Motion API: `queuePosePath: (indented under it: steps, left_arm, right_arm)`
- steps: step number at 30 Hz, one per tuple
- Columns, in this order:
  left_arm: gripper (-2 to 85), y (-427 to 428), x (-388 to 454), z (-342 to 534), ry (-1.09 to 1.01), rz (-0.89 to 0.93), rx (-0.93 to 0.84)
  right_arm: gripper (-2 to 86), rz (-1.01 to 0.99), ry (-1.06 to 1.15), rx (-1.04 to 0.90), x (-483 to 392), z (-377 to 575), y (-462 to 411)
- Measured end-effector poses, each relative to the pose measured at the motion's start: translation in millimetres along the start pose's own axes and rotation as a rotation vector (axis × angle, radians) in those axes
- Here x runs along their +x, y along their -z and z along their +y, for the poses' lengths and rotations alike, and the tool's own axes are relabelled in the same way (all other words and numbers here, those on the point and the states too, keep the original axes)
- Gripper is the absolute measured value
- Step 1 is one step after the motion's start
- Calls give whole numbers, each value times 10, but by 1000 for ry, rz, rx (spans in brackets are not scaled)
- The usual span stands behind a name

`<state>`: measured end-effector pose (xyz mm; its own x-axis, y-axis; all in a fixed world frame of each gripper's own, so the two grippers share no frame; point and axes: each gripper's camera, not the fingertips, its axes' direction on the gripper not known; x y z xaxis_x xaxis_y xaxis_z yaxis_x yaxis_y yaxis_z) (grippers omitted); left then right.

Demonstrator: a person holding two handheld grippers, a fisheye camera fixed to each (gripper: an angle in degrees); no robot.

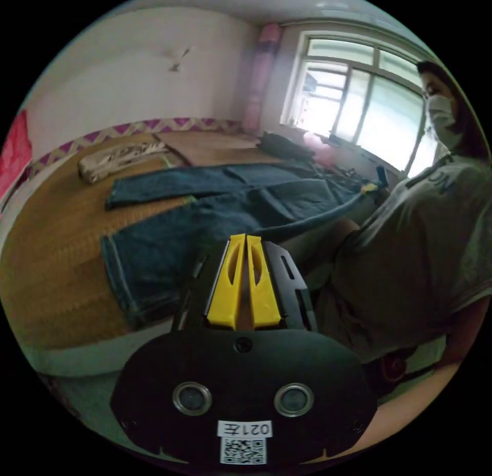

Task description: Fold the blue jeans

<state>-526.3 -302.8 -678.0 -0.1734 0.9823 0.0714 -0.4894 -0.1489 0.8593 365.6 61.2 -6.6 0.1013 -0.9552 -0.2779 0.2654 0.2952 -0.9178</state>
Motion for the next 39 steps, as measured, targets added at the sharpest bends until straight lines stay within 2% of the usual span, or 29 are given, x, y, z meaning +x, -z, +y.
queuePosePath:
  steps: [4, 8, 11, 15, 19, 21, 25, 30, 31, 33, 34, 37, 39]
  left_arm:
    - [-9, -16, -157, 317, 150, 51, 126]
    - [-4, 213, -155, 425, 179, 129, 139]
    - [26, 526, -236, 463, 278, -68, 216]
    - [107, 576, -521, 440, 475, -373, 114]
    - [98, 553, -657, 387, 526, -453, 100]
    - [45, 516, -761, 362, 585, -500, 49]
    - [-1, 590, -846, 279, 590, -467, 33]
    - [-9, 959, -726, -4, 403, -442, 229]
    - [-9, 936, -762, 1, 415, -452, 212]
    - [-10, 630, -1057, 114, 544, -453, -17]
    - [-10, 542, -1108, 152, 558, -443, -73]
    - [-10, 570, -1097, 286, 566, -403, 42]
    - [-10, 617, -1102, 381, 591, -364, 109]
  right_arm:
    - [-4, -39, -91, 128, 148, 237, -31]
    - [4, -46, -75, 41, 73, 267, 38]
    - [7, -15, -47, 9, -4, 289, 239]
    - [10, 76, -57, 195, 12, 331, 594]
    - [11, 71, -80, 224, 117, 296, 556]
    - [10, 49, -83, 223, 159, 266, 468]
    - [8, 36, -100, 230, 221, 244, 352]
    - [14, 71, -138, 243, 323, 231, 328]
    - [16, 83, -145, 247, 337, 231, 335]
    - [29, 164, -203, 252, 433, 236, 356]
    - [34, 189, -220, 250, 467, 238, 360]
    - [80, 309, -345, 215, 737, 244, 343]
    - [97, 344, -444, 94, 1059, 198, 208]
